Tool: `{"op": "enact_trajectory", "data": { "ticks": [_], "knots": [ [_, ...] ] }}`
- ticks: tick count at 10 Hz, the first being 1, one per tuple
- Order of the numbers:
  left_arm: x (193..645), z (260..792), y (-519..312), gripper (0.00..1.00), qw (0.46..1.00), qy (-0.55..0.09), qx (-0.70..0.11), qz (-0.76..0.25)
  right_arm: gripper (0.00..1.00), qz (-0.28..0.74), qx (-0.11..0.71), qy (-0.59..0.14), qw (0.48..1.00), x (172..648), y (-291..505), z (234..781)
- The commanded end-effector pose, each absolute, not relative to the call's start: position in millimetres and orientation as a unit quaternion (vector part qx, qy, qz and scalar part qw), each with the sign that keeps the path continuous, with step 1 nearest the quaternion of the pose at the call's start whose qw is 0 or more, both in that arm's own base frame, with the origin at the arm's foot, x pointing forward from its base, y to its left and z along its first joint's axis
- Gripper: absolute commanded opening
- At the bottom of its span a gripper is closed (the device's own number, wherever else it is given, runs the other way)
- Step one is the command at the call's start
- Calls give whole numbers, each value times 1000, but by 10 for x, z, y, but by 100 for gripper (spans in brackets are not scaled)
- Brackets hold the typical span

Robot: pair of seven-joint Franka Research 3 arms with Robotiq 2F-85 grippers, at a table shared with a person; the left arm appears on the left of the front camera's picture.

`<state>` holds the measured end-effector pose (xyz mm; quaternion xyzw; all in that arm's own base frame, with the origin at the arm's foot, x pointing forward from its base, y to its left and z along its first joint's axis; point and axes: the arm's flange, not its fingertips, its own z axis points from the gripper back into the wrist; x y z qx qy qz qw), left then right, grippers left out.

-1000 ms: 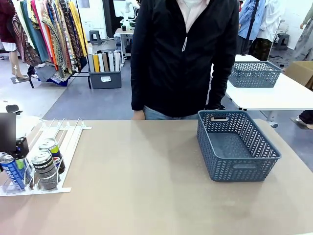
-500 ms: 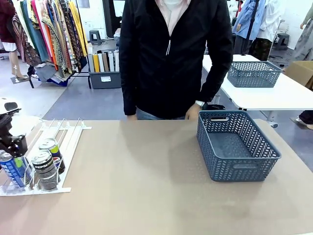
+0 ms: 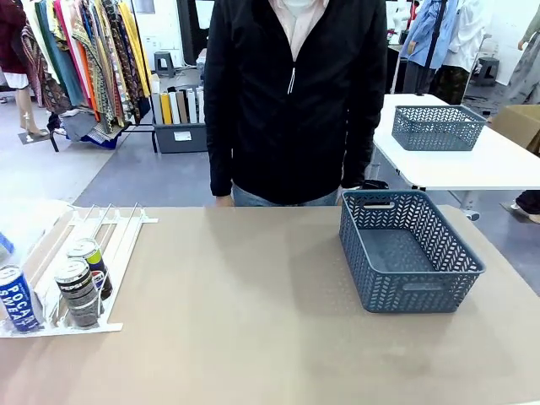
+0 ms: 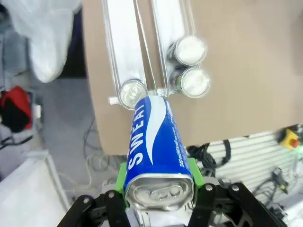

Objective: Retrieve and store the cans from the dispenser.
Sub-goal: Pick up one can from the Automatic Can Dispenser and place it in the middle of the table.

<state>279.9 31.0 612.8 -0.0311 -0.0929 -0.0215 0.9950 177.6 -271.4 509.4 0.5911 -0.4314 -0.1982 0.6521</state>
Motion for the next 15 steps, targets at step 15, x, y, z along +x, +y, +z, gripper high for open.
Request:
{"op": "enact_trajectory", "data": {
  "ticks": [15],
  "knots": [
    [4175,5446,-2682,0,955,29,-54,-289,100,-188,591,-447,645,1812,-2731,5130]
  ]
}}
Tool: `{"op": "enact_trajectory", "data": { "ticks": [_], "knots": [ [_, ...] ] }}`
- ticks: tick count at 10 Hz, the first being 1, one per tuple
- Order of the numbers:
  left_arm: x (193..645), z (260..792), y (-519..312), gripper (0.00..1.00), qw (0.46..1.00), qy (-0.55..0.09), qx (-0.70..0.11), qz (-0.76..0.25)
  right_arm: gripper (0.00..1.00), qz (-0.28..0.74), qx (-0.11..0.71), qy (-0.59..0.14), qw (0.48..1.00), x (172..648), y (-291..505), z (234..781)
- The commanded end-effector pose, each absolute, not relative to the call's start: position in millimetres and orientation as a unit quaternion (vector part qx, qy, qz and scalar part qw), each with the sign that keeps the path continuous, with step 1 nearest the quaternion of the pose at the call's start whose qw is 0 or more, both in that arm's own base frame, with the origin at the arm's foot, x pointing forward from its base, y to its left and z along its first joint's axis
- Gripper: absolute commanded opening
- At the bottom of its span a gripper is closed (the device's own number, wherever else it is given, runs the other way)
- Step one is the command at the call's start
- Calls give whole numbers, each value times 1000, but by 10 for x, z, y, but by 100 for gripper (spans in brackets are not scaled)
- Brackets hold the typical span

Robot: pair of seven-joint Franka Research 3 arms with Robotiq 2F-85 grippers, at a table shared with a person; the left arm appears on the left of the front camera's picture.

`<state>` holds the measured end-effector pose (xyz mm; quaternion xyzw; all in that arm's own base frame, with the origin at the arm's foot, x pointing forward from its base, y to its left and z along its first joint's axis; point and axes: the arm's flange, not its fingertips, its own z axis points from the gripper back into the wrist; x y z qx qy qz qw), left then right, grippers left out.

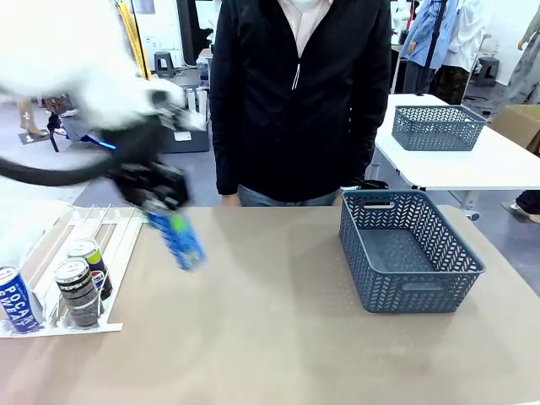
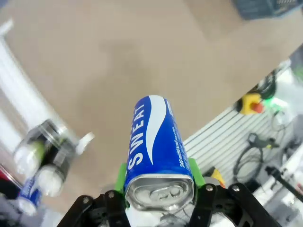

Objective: Retrieve and store the cans from the dispenser.
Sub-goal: Pick up one can from the Automatic Can Dispenser and place it in the middle of the table.

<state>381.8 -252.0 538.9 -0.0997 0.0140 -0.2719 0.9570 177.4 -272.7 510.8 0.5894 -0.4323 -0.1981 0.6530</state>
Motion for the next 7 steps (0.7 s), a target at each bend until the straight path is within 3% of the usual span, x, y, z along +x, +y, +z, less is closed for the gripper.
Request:
{"op": "enact_trajectory", "data": {
  "ticks": [1,3,7],
  "knots": [
    [4242,5193,-3124,0,944,42,-61,-323,100,-188,591,-447,645,1812,-2731,5130],
    [4366,4741,-3724,0,926,53,-53,-369,100,-188,591,-447,645,1812,-2731,5130],
    [4373,4115,-3930,0,934,42,-7,-354,100,-188,591,-447,645,1812,-2731,5130]
  ]
}}
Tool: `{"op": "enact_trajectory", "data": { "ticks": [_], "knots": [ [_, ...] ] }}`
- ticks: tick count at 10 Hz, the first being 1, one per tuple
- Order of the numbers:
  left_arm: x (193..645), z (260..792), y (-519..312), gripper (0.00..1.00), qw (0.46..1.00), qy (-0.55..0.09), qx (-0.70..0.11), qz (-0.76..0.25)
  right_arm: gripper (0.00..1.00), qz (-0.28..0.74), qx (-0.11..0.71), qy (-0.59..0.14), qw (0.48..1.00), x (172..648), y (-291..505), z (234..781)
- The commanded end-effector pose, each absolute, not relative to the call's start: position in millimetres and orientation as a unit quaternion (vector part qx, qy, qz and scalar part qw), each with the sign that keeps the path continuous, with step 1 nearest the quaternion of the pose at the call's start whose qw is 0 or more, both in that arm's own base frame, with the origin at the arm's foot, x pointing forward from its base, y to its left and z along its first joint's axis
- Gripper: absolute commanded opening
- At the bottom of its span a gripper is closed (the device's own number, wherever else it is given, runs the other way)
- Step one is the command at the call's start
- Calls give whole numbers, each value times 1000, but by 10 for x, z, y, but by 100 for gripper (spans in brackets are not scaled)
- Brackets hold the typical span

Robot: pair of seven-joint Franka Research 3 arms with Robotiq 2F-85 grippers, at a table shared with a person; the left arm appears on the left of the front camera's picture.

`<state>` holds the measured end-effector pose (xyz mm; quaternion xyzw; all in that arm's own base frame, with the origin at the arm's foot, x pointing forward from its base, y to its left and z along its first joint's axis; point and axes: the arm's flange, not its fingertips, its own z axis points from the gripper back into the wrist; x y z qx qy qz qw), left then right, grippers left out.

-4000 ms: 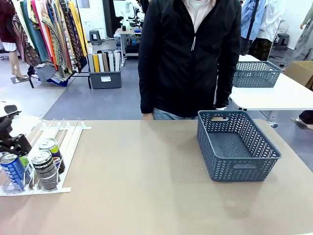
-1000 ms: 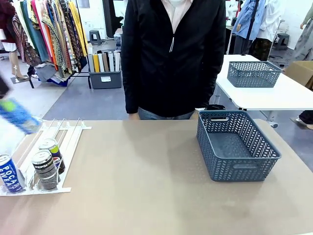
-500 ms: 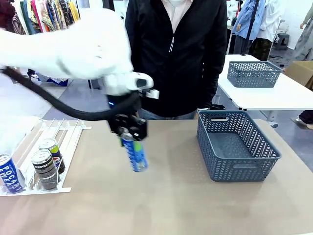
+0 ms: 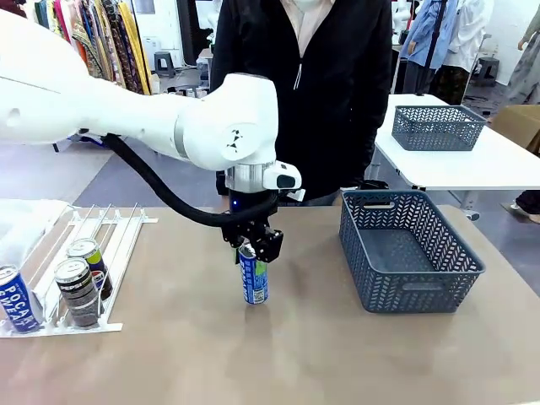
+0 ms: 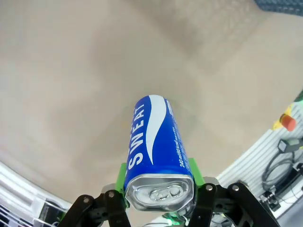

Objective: Retrieve and store the cans from the dispenser.
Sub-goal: Pick up one can from the Automatic Can Dispenser and place it in the middle of the table.

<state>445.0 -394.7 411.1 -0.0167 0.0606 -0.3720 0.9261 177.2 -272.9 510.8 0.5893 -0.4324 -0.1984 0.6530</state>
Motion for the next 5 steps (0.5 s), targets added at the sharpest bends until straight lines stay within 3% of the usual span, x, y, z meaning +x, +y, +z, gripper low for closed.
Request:
{"op": "enact_trajectory", "data": {
  "ticks": [1,4,5],
  "knots": [
    [4358,4047,-3947,0,933,51,-4,-357,100,-188,591,-447,645,1812,-2731,5130],
    [4371,3990,-3931,0,934,49,2,-353,100,-188,591,-447,645,1812,-2731,5130],
    [4364,3989,-3927,10,933,56,3,-356,100,-188,591,-447,645,1812,-2731,5130]
  ]
}}
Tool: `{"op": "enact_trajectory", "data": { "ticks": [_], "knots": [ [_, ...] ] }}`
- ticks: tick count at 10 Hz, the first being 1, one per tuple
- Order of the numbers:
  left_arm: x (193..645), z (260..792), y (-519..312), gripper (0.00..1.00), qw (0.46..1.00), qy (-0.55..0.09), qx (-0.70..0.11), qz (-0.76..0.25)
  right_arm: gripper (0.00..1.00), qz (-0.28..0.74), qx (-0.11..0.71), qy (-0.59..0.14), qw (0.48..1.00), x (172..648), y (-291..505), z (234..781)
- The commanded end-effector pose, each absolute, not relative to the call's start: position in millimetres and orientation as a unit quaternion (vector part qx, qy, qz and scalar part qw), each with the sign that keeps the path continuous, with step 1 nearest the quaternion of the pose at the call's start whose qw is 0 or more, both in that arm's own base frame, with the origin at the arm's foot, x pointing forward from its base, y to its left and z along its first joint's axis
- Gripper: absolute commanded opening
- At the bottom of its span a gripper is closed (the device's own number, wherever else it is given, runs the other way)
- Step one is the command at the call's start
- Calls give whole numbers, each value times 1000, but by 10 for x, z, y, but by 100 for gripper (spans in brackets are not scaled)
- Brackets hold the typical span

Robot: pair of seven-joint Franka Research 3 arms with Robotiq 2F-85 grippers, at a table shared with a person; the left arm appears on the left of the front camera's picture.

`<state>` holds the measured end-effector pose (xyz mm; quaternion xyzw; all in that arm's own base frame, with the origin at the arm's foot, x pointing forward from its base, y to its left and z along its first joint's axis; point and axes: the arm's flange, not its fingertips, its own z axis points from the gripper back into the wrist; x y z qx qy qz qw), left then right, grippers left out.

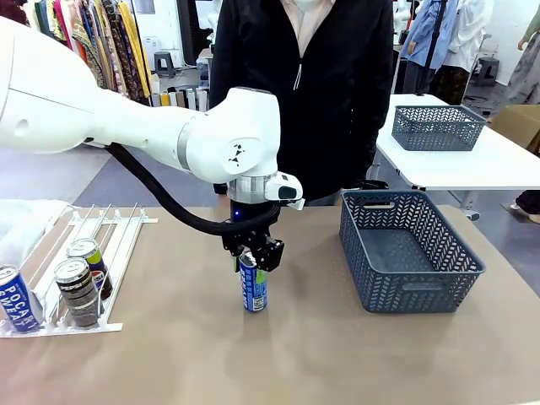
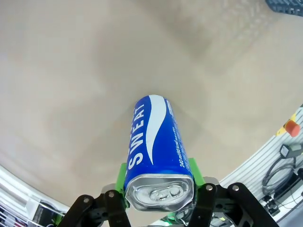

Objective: Retrieve and store the cans from the dispenser.
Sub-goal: Pick up one can from the Automatic Can Dispenser and place it in the middle of the table.

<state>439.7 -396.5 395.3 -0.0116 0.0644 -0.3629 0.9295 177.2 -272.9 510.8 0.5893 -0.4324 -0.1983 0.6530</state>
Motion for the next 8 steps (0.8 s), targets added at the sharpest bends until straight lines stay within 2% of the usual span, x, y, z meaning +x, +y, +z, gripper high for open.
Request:
{"op": "enact_trajectory", "data": {
  "ticks": [1,2,3,4,6,8],
  "knots": [
    [4353,3996,-3938,63,933,55,8,-356,100,-188,591,-447,645,1812,-2731,5130],
    [4341,4010,-3944,100,932,55,8,-357,100,-188,591,-447,645,1812,-2731,5130],
    [4320,4079,-3941,100,933,45,6,-357,100,-188,591,-447,645,1812,-2731,5130],
    [4251,4291,-3891,100,931,50,-32,-360,100,-188,591,-447,645,1812,-2731,5130],
    [3982,5135,-3530,100,921,21,-111,-372,100,-188,591,-447,645,1812,-2731,5130],
    [3751,5873,-2782,100,892,-3,-214,-398,100,-188,591,-447,645,1812,-2731,5130]
  ]
}}
